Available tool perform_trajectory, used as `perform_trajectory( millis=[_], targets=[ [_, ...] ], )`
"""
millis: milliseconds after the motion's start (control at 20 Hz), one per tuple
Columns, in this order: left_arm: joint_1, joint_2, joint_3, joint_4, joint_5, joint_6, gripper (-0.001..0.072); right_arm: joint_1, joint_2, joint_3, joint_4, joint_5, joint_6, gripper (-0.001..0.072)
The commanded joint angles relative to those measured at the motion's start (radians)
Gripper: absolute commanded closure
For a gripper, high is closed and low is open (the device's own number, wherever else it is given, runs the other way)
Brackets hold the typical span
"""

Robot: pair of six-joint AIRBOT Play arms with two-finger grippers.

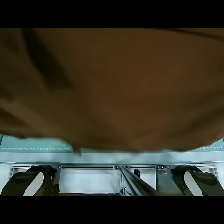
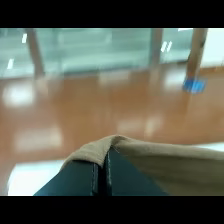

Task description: Fold the shirts.

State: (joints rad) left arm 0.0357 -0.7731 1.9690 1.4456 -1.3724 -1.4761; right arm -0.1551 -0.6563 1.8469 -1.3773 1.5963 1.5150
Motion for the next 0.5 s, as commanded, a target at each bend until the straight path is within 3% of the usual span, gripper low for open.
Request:
perform_trajectory(
  millis=[0,250,450],
  targets=[
    [-0.157,-0.006,-0.134,0.241,-0.061,-0.066,0.0669,0.024,0.002,-0.159,-0.04,-0.021,0.002,0.0685],
    [-0.14,-0.193,-0.433,0.236,0.12,-0.152,0.067,0.024,-0.275,-0.285,-0.007,-0.108,-0.047,0.0685],
    [-0.138,-0.446,-0.491,0.162,0.285,-0.199,0.067,0.024,-0.6,-0.285,0.113,-0.26,-0.078,0.0685]
  ],
)
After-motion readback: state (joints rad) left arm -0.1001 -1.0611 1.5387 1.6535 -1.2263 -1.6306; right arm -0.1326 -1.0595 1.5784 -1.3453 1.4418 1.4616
